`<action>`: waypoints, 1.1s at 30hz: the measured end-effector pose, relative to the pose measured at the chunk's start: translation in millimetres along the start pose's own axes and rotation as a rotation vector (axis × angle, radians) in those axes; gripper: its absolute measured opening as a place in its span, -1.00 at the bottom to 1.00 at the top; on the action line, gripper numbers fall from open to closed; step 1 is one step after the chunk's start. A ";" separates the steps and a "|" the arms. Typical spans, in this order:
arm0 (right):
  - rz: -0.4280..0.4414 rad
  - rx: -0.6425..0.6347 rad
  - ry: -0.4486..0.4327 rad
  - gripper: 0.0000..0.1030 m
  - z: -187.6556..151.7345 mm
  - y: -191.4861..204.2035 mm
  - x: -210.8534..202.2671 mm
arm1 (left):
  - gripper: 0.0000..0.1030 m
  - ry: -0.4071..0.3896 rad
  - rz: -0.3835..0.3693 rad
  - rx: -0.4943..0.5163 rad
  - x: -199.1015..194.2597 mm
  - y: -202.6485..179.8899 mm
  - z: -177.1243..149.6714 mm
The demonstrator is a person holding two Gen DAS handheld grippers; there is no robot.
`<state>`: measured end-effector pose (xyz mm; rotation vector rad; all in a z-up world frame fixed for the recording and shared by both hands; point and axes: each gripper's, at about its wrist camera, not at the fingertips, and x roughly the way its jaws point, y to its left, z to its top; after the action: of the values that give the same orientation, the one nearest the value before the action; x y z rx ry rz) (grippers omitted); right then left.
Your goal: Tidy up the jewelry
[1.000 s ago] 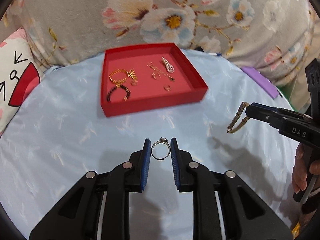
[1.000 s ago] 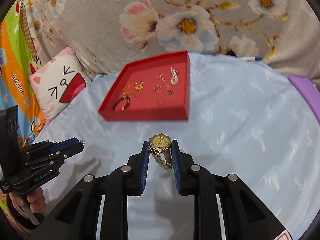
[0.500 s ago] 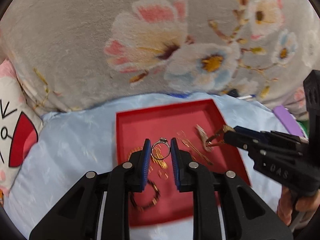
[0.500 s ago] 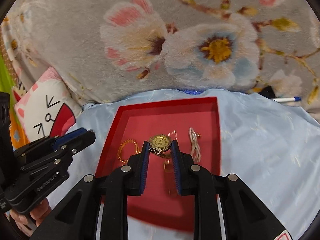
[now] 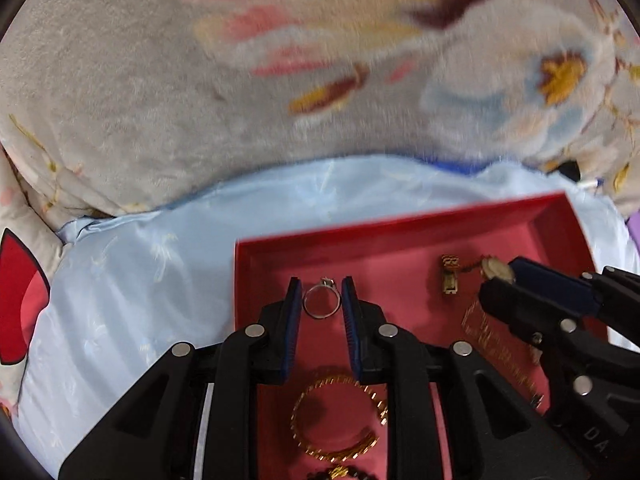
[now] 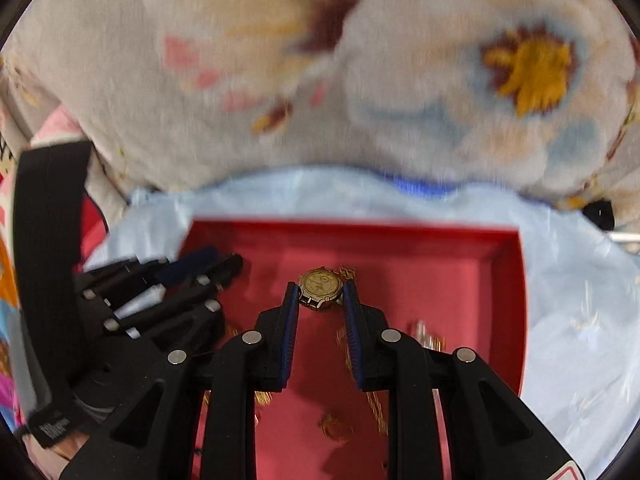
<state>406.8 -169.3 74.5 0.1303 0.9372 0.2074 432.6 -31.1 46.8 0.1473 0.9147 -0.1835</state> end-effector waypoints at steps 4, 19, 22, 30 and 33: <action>0.016 -0.023 0.055 -0.58 -21.6 1.1 -0.5 | -0.47 0.001 -0.011 -0.011 -6.2 5.4 -15.4; 0.075 -0.003 -0.066 -0.44 -71.5 -7.1 -73.0 | 0.14 -0.123 -0.072 -0.088 -82.4 19.8 -55.5; 0.052 -0.010 -0.094 -0.36 -96.0 -6.2 -88.3 | 0.22 -0.143 -0.058 -0.091 -104.1 21.3 -78.3; -0.053 -0.041 -0.177 -0.02 -166.1 5.4 -119.5 | 0.25 -0.162 -0.029 -0.103 -134.6 1.9 -142.0; -0.058 -0.035 -0.180 0.01 -179.6 6.9 -120.0 | 0.25 -0.165 -0.016 -0.097 -133.0 -11.3 -153.8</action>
<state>191.6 -186.8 64.8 0.0882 0.7569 0.1559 232.1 1.9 59.7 0.0342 0.7593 -0.1628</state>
